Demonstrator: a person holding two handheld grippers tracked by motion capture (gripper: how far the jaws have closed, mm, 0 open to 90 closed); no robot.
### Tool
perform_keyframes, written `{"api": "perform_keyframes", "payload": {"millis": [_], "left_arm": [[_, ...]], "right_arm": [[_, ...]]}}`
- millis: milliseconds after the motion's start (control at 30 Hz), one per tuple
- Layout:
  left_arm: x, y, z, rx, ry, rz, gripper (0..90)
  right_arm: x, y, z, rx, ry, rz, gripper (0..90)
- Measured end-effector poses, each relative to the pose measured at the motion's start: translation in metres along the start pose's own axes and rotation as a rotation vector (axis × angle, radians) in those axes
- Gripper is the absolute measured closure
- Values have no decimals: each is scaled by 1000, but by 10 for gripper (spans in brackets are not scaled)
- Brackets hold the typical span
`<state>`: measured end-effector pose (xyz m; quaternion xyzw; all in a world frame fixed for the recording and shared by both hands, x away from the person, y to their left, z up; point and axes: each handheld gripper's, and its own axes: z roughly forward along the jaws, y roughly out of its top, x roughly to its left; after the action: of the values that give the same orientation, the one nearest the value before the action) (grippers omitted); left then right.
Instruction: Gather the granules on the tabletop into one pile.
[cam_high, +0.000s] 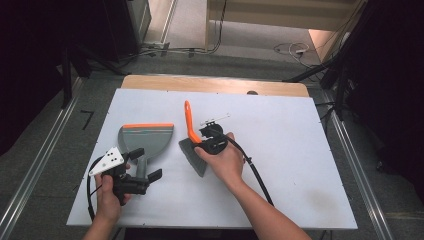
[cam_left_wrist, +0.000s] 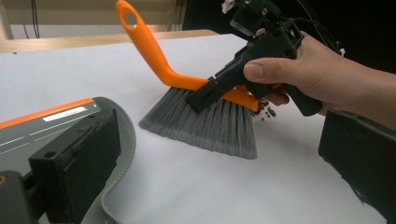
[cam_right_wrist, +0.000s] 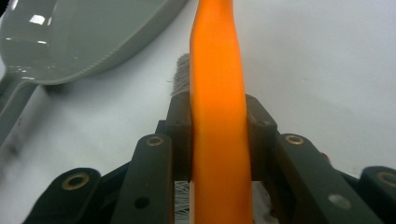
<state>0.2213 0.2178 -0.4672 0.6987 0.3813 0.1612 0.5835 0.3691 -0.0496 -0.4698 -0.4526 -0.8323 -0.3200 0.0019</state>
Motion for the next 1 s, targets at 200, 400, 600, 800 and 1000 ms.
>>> {"api": "perform_keyframes", "payload": {"millis": [200,400,600,800,1000], "left_arm": [[-1,0,0,-2,0,0,0],[-1,0,-1,0,3,1,0],[-1,0,0,0,2,1,0],[-1,0,0,2,4,2,0],[-1,0,-1,1,4,1,0]], "right_arm": [[-14,-7,-6,0,-15,40,672],[-23,-12,-13,-10,-41,54,672],[-32,-16,-21,-13,-66,65,671],[-43,-20,-28,-16,-79,88,671],[-53,-24,-34,-22,-92,102,670]]}}
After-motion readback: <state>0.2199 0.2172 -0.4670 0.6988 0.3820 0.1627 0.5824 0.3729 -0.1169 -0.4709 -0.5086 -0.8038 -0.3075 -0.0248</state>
